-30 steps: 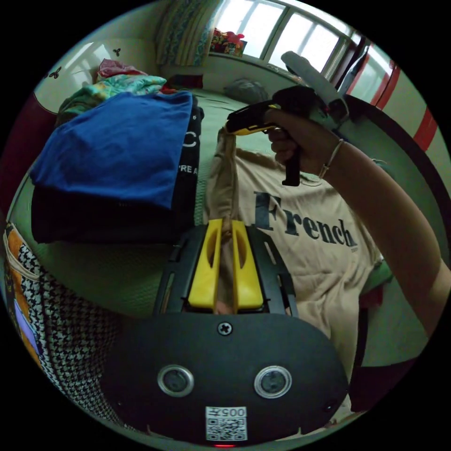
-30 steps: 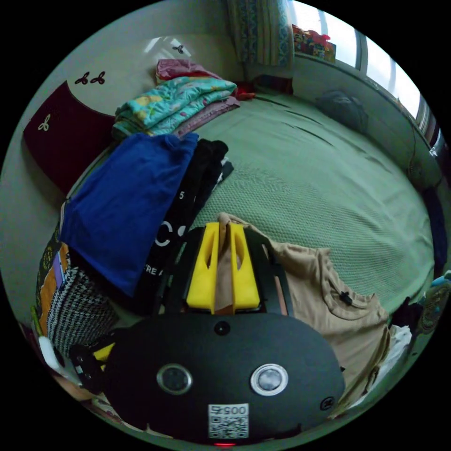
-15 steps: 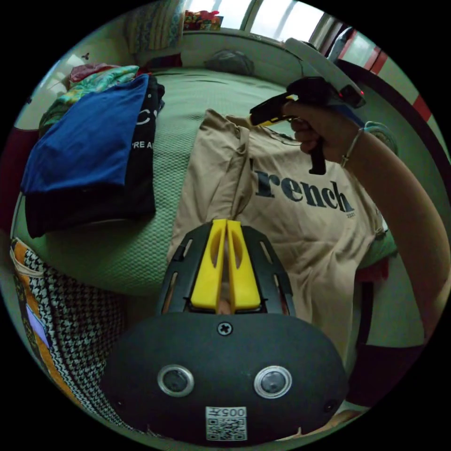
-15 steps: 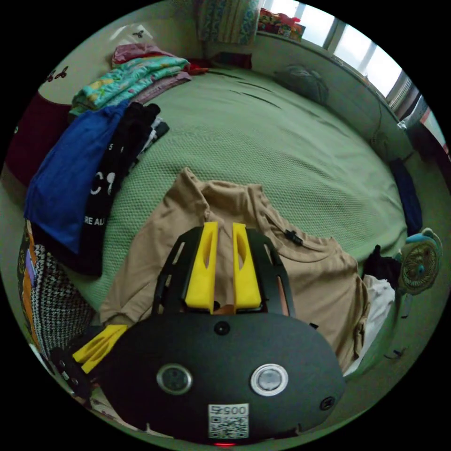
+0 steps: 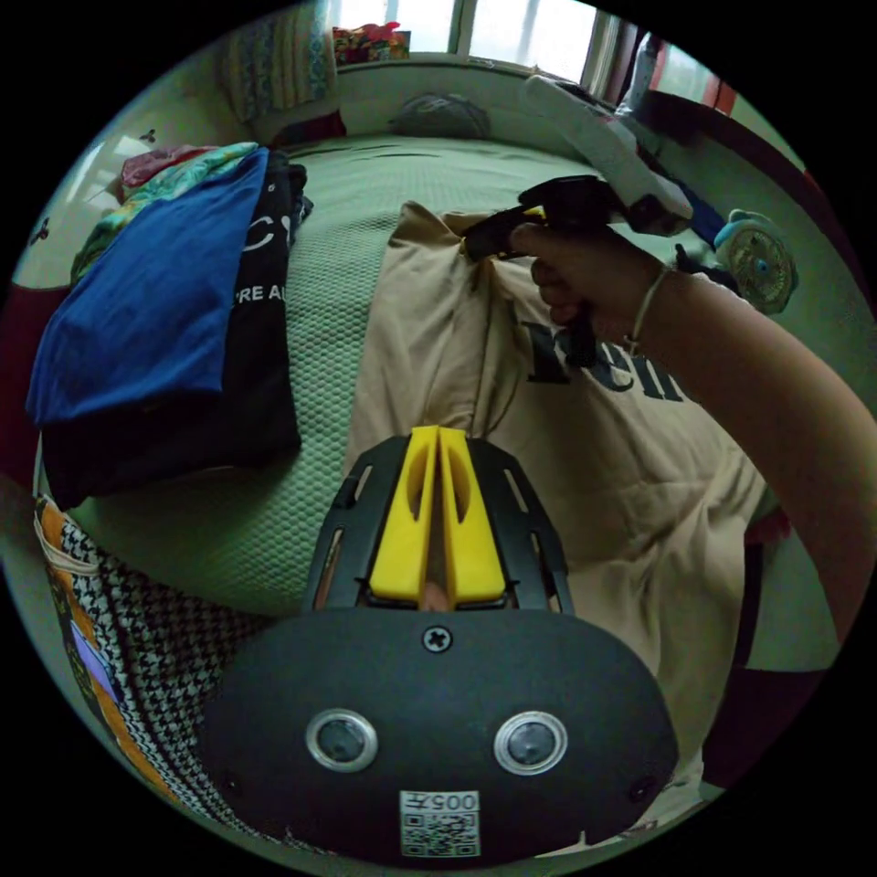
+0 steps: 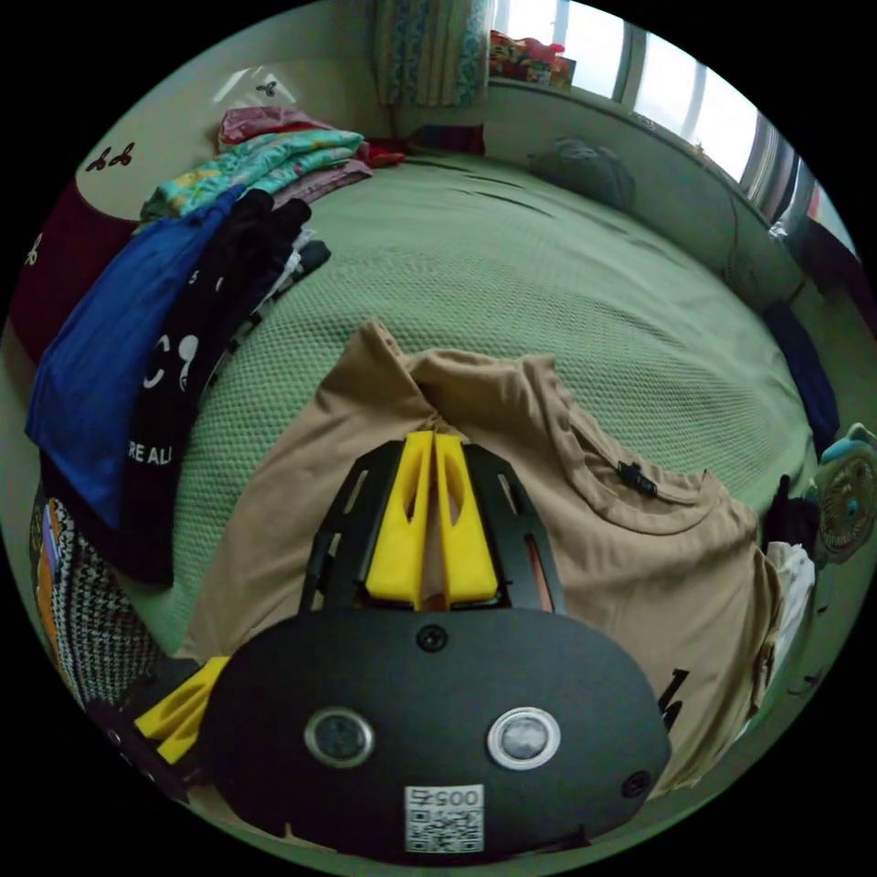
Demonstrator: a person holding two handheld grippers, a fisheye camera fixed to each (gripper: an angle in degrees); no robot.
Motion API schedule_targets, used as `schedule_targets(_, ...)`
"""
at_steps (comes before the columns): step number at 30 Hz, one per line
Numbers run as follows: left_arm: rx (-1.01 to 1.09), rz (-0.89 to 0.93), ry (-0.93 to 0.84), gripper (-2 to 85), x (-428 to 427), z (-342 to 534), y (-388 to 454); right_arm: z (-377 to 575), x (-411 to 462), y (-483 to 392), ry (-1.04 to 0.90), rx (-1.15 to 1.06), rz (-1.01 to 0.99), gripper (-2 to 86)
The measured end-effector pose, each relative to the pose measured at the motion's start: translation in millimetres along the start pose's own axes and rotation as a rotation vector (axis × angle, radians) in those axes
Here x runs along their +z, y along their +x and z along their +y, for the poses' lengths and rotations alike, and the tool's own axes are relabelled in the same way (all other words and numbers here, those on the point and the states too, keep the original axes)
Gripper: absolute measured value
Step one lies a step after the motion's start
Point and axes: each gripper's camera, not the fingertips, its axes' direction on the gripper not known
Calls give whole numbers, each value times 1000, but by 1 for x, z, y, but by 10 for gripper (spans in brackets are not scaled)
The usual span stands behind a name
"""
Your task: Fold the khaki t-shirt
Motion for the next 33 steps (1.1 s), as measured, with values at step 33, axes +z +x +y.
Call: schedule_targets(33,332,109,12,-1,-25,-3,263,388,-244,199,22,406,163,51)
